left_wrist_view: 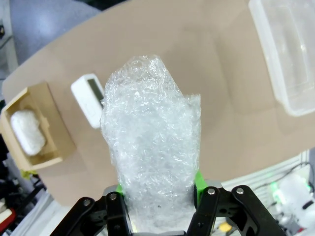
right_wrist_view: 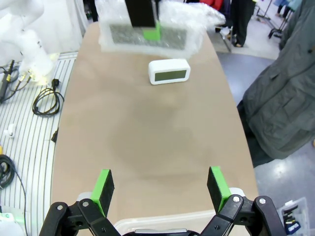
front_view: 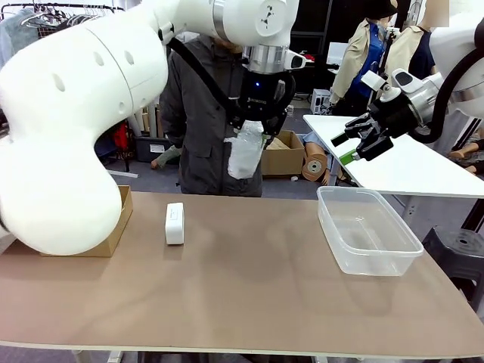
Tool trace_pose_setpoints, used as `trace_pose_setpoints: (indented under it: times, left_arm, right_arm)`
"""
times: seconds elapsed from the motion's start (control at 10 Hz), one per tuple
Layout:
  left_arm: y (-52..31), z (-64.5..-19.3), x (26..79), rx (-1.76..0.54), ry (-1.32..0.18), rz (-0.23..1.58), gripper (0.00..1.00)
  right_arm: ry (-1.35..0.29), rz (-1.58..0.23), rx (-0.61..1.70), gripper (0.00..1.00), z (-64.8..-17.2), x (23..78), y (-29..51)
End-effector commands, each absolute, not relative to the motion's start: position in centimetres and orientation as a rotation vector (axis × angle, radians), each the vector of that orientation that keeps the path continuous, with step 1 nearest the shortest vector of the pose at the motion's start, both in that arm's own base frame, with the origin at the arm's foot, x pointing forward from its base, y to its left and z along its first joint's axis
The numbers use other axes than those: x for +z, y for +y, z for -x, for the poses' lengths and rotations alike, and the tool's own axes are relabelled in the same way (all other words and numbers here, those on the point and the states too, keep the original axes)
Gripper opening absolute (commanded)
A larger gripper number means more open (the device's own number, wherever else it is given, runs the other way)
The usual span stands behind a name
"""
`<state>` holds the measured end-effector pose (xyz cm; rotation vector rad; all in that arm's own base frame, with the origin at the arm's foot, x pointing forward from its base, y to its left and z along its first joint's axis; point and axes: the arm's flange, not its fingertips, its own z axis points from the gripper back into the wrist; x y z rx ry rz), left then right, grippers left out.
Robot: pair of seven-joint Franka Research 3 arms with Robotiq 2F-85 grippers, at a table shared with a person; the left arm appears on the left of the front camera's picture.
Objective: Separate and place wrapped and unwrapped clocks.
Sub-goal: If the picked Digital clock is wrapped, place it in the Package Box ; if not, place it in the Organizing box.
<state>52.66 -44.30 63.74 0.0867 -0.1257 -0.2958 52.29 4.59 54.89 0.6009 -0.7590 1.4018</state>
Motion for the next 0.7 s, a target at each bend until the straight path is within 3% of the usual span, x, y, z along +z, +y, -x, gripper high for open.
trace_pose_setpoints:
  times: [0.0,0.6]
  left_arm:
    - [-42.0,-51.3,66.6,-0.367,-0.062,-0.12,0.0]
    - [-34.5,-44.7,74.9,-0.349,0.036,-0.277,0.0]
  right_arm:
    - [-0.76,-0.601,1.406,1.0,-52.2,55.2,4.7]
    - [-0.76,-0.601,1.406,1.0,-52.2,55.2,4.7]
